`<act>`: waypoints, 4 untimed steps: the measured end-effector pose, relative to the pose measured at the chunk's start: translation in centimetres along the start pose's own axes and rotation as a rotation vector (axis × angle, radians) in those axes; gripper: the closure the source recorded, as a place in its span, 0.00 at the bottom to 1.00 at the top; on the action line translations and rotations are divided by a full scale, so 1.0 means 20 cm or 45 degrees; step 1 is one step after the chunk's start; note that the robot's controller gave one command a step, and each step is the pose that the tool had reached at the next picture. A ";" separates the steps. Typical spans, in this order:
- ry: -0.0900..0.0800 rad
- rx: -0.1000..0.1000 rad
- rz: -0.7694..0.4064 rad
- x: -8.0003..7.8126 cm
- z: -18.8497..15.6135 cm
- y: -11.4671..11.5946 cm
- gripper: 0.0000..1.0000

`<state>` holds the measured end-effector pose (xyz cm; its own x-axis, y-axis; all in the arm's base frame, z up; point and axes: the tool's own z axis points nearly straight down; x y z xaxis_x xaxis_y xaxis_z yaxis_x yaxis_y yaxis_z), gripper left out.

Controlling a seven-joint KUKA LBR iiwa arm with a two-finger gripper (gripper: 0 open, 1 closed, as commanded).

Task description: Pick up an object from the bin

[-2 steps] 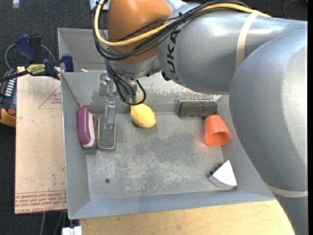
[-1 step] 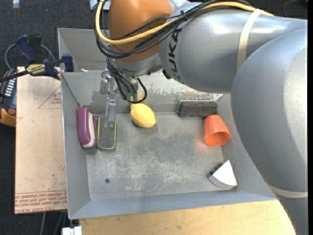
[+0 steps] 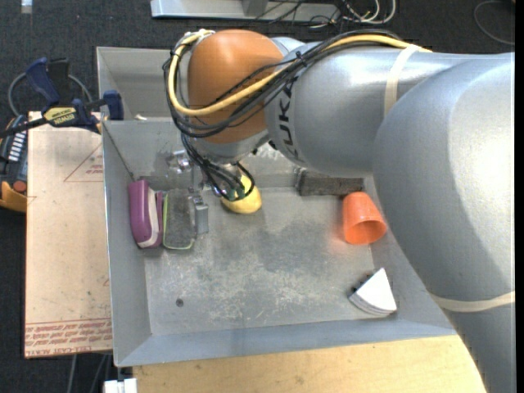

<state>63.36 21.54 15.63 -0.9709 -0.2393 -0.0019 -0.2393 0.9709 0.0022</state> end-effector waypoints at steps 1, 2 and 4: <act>-0.005 0.000 -0.328 0.09 -0.02 -0.20 0.00; 0.001 -0.004 -0.633 0.06 0.25 -0.03 0.00; -0.017 -0.006 -1.024 -0.03 0.40 -0.11 1.00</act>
Offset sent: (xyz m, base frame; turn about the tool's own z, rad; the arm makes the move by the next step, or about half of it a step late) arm -0.0083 -0.0095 -0.0484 -0.4988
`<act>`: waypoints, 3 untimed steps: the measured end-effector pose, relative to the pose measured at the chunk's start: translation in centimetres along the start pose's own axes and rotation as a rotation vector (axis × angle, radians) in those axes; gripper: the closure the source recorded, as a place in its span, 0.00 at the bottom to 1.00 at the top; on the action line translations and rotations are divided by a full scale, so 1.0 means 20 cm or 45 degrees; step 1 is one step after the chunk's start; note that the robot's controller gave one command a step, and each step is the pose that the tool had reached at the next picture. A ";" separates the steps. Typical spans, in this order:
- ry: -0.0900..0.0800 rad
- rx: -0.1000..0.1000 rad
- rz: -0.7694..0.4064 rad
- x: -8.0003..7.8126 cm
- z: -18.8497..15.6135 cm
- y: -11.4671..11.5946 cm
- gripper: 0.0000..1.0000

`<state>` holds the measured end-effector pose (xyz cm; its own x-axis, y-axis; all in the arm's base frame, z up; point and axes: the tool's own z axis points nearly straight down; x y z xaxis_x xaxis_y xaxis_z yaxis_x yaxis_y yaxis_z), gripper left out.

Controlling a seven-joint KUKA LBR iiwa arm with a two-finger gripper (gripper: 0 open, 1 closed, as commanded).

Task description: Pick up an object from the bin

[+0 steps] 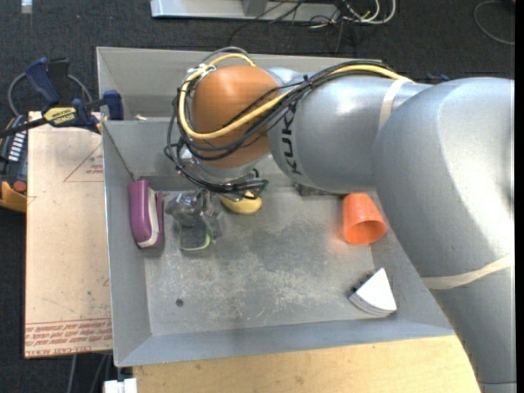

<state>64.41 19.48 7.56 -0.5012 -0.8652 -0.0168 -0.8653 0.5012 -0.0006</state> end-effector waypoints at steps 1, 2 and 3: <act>0.000 0.000 0.000 0.00 0.00 0.00 1.00; 0.001 -0.003 0.001 0.00 -0.03 0.00 1.00; -0.003 0.001 0.001 0.00 -0.06 0.00 1.00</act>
Offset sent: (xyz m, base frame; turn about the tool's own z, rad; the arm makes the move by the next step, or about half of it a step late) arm 0.0001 0.0001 0.0291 0.0000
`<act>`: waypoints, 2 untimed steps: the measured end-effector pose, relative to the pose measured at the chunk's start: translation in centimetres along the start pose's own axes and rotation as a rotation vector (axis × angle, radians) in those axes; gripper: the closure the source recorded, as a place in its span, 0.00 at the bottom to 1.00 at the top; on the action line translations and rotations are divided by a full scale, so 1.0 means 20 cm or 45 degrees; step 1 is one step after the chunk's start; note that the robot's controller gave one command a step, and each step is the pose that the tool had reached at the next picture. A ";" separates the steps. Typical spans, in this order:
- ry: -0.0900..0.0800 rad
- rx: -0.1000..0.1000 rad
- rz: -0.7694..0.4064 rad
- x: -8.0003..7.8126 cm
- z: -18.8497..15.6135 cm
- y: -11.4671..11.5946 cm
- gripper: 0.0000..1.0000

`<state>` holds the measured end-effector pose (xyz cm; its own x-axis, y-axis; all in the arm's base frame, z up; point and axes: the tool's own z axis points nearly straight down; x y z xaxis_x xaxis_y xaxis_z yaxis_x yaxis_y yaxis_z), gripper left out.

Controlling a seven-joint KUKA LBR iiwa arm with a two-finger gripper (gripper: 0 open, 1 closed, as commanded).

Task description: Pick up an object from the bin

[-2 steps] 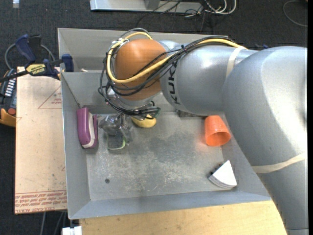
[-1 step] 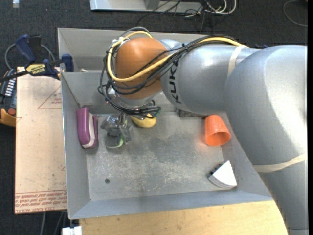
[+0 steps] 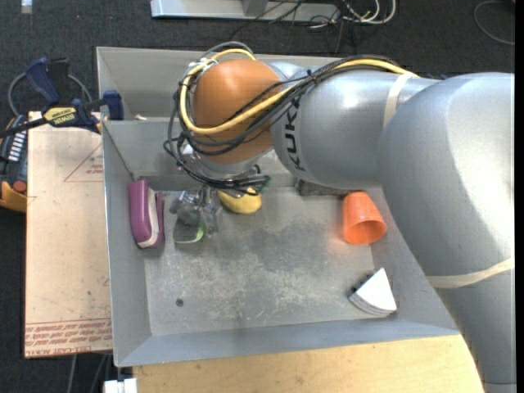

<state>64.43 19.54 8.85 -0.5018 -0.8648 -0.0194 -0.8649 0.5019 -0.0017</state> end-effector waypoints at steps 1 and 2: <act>0.005 -0.006 0.001 0.01 -0.03 0.01 1.00; 0.007 -0.009 0.002 0.01 -0.13 0.01 1.00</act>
Offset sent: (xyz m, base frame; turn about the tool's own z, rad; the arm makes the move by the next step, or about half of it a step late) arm 0.0000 -0.0003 0.0514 0.0000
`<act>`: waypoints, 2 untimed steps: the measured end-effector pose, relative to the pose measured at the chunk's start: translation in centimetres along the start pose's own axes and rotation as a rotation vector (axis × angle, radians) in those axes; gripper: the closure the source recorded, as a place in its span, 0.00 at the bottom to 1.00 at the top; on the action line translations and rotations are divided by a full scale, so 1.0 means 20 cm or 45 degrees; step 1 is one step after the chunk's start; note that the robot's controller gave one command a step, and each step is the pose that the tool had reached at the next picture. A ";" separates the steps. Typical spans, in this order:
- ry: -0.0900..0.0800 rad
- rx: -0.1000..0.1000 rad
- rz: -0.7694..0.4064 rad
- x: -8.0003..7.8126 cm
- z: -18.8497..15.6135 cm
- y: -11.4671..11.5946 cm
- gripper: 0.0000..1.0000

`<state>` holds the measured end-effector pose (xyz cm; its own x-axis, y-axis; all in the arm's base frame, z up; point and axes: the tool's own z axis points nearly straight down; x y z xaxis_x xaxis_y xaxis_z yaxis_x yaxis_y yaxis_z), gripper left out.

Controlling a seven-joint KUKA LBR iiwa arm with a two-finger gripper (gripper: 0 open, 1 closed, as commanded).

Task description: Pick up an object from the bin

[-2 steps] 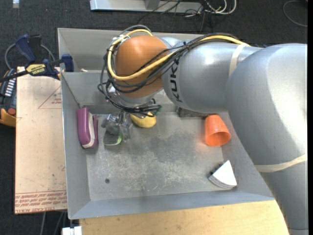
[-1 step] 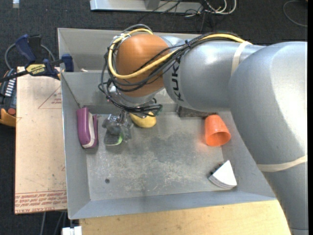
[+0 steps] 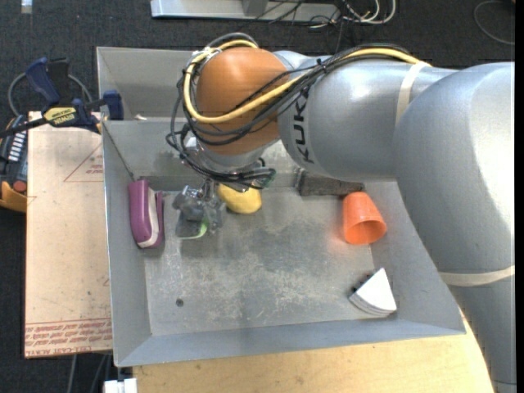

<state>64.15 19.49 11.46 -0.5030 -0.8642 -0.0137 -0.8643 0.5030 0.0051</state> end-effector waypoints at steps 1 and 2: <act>-0.008 0.008 0.001 -0.01 -0.07 -0.01 1.00; -0.008 0.008 0.001 -0.01 -0.12 -0.01 1.00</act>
Offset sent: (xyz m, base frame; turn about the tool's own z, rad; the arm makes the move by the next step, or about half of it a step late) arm 0.0000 0.0000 0.0104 0.0000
